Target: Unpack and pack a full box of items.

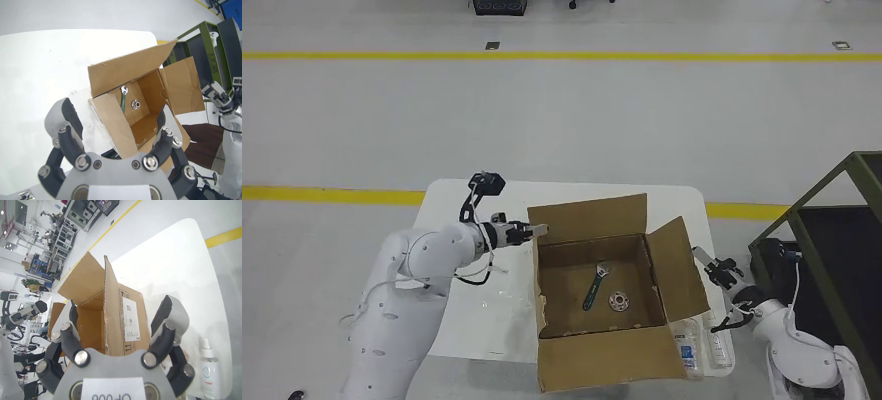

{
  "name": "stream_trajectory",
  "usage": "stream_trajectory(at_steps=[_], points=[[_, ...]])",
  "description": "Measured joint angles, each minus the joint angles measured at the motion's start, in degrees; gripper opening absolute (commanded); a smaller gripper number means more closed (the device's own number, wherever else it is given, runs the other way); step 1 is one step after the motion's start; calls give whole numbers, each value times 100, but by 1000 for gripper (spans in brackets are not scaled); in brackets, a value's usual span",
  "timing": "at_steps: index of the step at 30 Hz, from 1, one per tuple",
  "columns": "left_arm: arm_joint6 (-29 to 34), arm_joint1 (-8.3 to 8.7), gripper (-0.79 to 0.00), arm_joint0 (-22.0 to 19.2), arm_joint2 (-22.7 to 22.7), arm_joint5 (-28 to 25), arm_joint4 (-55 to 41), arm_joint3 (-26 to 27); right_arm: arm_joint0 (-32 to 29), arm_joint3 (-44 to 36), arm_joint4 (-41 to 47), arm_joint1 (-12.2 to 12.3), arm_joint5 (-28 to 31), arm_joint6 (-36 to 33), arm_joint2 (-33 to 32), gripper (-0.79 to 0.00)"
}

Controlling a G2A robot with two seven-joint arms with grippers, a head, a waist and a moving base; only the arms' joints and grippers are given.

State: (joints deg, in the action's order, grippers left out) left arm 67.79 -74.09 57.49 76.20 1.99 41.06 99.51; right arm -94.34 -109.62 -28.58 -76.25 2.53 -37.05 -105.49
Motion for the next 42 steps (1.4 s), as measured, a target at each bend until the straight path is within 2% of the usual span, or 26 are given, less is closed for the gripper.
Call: stream_trajectory(at_steps=[6, 15, 16, 17, 18, 19, 29, 42], points=[[172, 50, 0, 108, -346, -467, 370, -52, -59, -2, 66, 27, 2, 61, 33, 0], [227, 81, 0, 147, -778, -542, 881, -301, -176, -109, 153, 65, -35, 160, 62, 0], [226, 83, -71, 147, -799, -544, 901, -313, -184, -118, 158, 69, -41, 169, 69, 0], [234, 86, -459, 147, -819, -547, 916, -326, -191, -128, 161, 72, -47, 176, 76, 0], [267, 91, -714, 145, -842, -549, 929, -350, -199, -143, 170, 77, -57, 188, 85, 0], [298, 94, -785, 142, -855, -543, 930, -372, -205, -151, 175, 81, -63, 199, 91, 0], [504, 146, -785, 89, -839, -518, 904, -529, -217, -180, 209, 122, -141, 273, 155, 0], [231, 256, -785, -272, -586, -780, 1338, -1052, -133, -99, 207, 173, -211, 346, 319, 0]])
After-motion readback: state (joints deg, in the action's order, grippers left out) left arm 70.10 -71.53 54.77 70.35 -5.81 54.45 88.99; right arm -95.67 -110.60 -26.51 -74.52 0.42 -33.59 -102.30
